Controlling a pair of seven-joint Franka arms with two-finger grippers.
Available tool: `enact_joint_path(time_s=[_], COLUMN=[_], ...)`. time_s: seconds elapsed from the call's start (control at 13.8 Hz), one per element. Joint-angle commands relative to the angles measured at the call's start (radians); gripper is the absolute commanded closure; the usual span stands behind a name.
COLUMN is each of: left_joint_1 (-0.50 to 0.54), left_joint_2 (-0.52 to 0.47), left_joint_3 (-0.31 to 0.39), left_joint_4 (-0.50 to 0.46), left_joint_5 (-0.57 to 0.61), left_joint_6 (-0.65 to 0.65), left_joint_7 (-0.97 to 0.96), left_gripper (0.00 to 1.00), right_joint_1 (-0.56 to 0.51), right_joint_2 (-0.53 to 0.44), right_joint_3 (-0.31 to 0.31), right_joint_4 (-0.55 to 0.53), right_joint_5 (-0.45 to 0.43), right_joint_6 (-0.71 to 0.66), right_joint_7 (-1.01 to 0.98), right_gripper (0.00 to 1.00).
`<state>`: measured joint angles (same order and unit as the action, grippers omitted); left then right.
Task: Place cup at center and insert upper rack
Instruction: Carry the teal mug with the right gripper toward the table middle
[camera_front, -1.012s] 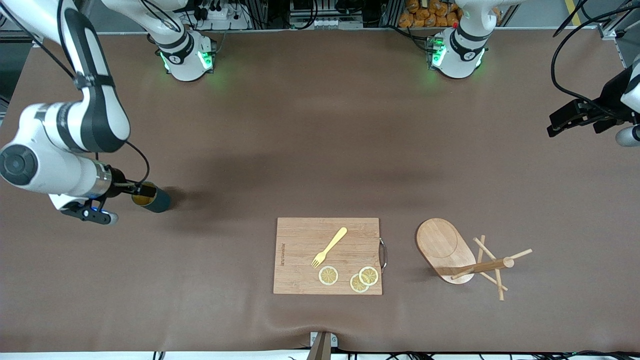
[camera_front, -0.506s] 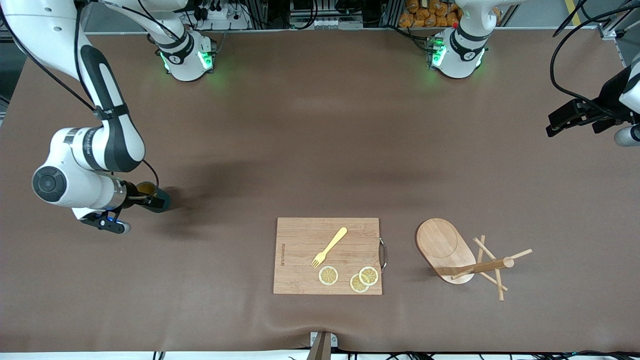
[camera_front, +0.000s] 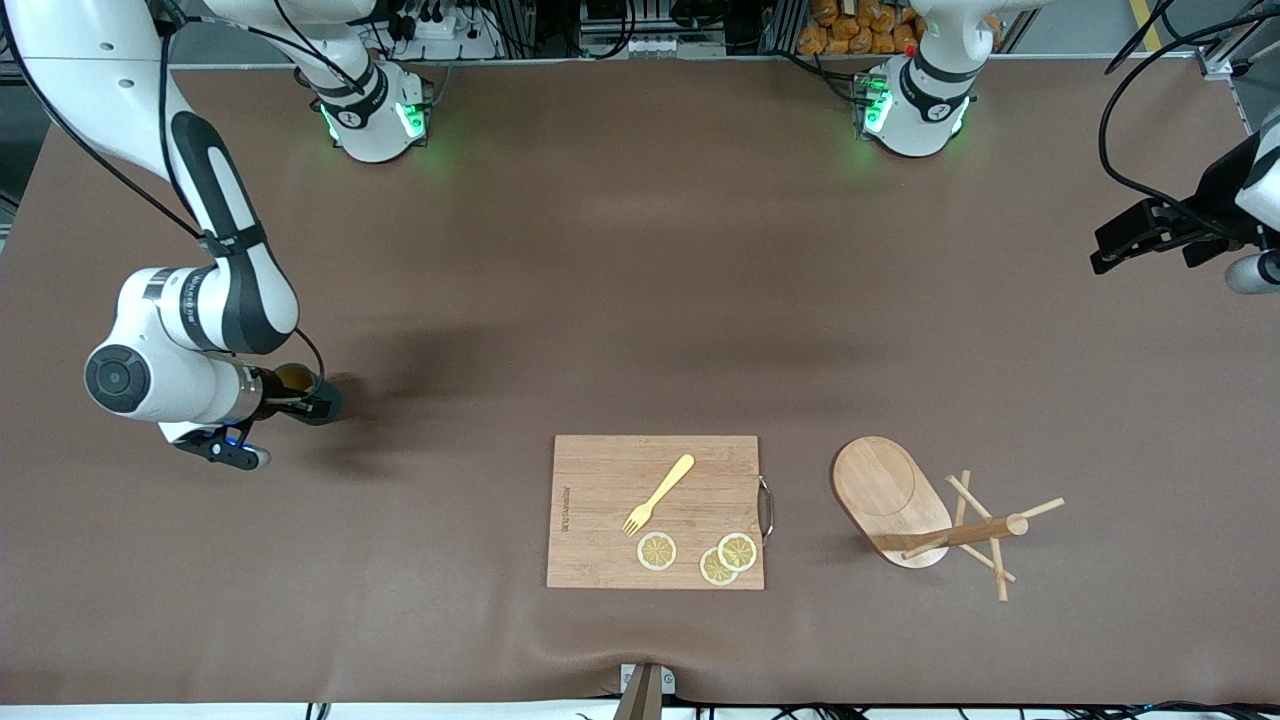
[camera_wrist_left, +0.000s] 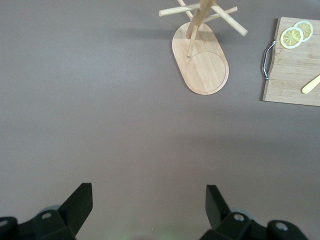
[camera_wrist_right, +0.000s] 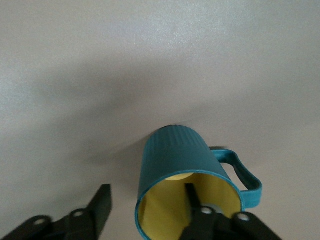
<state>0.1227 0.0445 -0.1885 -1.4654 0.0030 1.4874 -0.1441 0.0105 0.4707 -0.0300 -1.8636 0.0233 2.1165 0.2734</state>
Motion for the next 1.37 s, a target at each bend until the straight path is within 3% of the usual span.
enact_joint_path(time_s=[0.0, 0.36, 0.58, 0.72, 1.01, 1.3], left_joint_1=[0.006, 0.006, 0.006, 0.006, 0.006, 0.002], left_joint_2=[0.003, 0.003, 0.005, 0.006, 0.008, 0.025], left_joint_3=[-0.006, -0.006, -0.006, -0.006, -0.006, -0.006], left_joint_4=[0.011, 0.005, 0.004, 0.004, 0.004, 0.008], left_joint_5=[-0.015, -0.015, -0.015, -0.015, -0.015, -0.015], left_joint_6=[-0.016, -0.016, -0.016, -0.015, -0.015, 0.004], left_joint_7=[0.003, 0.006, 0.018, 0.017, 0.017, 0.002], left_gripper=[0.0, 0.0, 0.0, 0.0, 0.0, 0.0], right_joint_1=[-0.012, -0.001, 0.048, 0.123, 0.31, 0.535], right_joint_2=[0.003, -0.009, -0.052, -0.098, -0.167, -0.198], right_joint_3=[0.013, 0.015, 0.018, 0.022, 0.022, 0.022], right_joint_4=[0.0, 0.009, 0.043, 0.058, 0.058, 0.08], right_joint_5=[0.003, 0.001, 0.003, 0.012, 0.145, 0.158], right_joint_6=[0.007, -0.012, -0.117, -0.194, -0.227, -0.213], right_joint_7=[0.047, 0.082, 0.176, 0.31, 0.573, 0.78], right_gripper=[1.0, 1.0, 1.0, 1.0, 1.0, 1.0])
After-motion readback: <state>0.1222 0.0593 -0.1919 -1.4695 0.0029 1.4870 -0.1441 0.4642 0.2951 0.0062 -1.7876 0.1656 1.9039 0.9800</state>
